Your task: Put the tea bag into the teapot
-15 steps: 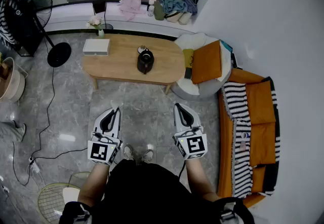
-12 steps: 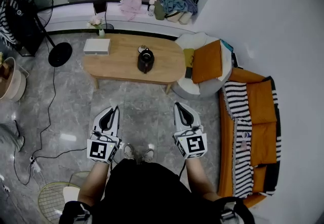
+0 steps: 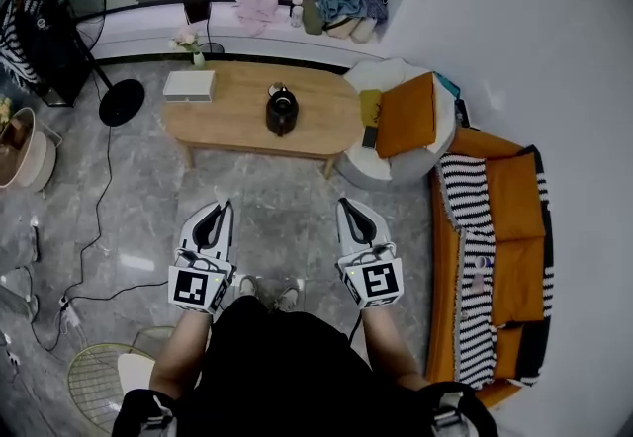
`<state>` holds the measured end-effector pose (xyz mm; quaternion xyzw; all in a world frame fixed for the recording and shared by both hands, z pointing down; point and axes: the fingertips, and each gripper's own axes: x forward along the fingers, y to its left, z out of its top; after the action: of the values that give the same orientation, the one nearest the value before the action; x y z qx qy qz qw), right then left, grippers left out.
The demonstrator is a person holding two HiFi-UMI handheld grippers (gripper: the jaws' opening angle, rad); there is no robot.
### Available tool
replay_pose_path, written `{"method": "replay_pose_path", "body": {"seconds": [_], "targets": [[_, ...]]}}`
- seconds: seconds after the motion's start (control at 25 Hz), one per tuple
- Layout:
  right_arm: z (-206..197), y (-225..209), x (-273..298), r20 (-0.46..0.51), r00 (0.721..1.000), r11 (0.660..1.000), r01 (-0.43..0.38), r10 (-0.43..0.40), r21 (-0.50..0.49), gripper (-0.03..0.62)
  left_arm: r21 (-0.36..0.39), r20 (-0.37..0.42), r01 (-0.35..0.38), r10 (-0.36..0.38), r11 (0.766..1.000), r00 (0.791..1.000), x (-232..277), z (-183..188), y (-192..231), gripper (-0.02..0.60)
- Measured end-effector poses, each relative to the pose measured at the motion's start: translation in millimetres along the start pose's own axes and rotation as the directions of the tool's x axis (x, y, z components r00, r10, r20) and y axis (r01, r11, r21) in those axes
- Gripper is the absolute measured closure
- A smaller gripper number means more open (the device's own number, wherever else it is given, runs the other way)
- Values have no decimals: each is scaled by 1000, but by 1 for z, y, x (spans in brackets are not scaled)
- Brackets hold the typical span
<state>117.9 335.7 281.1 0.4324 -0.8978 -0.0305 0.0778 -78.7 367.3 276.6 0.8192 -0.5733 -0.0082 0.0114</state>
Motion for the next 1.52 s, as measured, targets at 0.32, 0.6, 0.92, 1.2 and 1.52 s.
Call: {"method": "replay_pose_path", "body": {"seconds": [0.32, 0.6, 0.92, 1.2, 1.52], "targets": [[-15, -15, -2, 4, 1000, 1000, -2, 2, 12, 589, -6, -19, 3, -3, 1000, 1000, 17, -11, -7, 563], [-31, -41, 46, -39, 999, 999, 22, -21, 23, 589, -24, -41, 20, -21, 1000, 999, 65, -26, 25, 563], [-15, -61, 174, -60, 998, 1000, 6, -5, 29, 589, -60, -70, 28, -32, 998, 997, 152, -40, 112, 563], [11, -70, 247, -72, 997, 1000, 24, -24, -1, 589, -100, -27, 107, -110, 989, 994, 211, -31, 156, 563], [2, -97, 278, -113, 991, 998, 68, -66, 10, 589, -133, -76, 143, -154, 981, 985, 257, -52, 175, 563]]}}
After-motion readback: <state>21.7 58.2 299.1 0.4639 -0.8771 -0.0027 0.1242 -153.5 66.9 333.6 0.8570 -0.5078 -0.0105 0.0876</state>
